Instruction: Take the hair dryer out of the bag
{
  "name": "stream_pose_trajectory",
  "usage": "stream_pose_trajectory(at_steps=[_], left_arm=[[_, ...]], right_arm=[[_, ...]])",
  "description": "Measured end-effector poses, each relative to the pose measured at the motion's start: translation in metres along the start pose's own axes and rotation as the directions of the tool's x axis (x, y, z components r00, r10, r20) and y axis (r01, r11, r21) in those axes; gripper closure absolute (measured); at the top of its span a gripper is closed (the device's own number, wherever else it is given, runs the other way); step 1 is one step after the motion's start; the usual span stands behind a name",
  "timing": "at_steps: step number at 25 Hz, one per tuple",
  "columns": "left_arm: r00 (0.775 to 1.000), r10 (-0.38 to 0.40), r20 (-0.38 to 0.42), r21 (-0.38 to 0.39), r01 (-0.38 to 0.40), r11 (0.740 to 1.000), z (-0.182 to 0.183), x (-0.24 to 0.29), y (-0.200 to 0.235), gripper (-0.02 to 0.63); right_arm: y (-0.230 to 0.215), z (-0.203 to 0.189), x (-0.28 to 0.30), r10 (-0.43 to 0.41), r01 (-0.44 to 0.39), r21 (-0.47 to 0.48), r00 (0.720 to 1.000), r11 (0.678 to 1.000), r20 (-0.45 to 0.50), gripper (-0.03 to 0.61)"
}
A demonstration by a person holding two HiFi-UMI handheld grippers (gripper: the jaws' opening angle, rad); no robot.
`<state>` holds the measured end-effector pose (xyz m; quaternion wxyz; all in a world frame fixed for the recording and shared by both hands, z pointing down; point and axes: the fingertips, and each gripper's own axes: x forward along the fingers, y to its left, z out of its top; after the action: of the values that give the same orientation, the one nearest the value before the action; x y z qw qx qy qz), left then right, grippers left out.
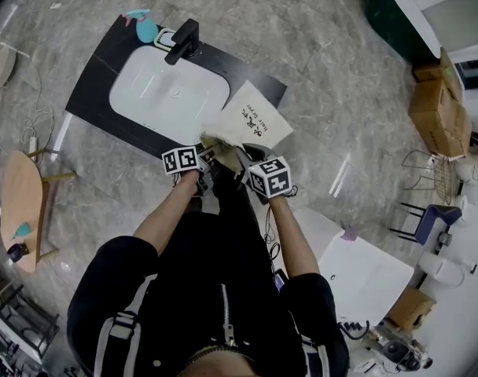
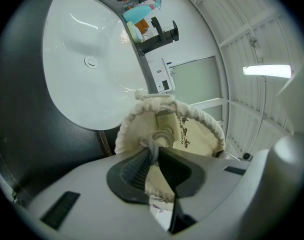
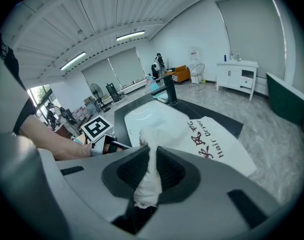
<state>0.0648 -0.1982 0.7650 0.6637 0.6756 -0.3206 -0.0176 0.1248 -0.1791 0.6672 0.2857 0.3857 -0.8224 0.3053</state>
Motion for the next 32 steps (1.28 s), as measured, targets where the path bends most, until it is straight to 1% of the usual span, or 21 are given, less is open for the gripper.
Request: stream_pose_trajectory(at_steps=[16, 32], left_arm=[[1.0, -0.013, -0.028, -0.005, 0.013, 1.0, -0.001, -0.027, 0.011, 0.541], [0.999, -0.014, -0.032, 0.007, 0.014, 1.0, 0.011, -0.058, 0.023, 0.546]], right_arm=[[0.002, 0.001, 0.01, -0.039, 0.039, 0.026, 0.999, 0.999, -0.013, 0.52], [0.013, 0.004, 0.031, -0.035, 0.036, 0.025, 0.999, 0.999, -0.034, 0.522]])
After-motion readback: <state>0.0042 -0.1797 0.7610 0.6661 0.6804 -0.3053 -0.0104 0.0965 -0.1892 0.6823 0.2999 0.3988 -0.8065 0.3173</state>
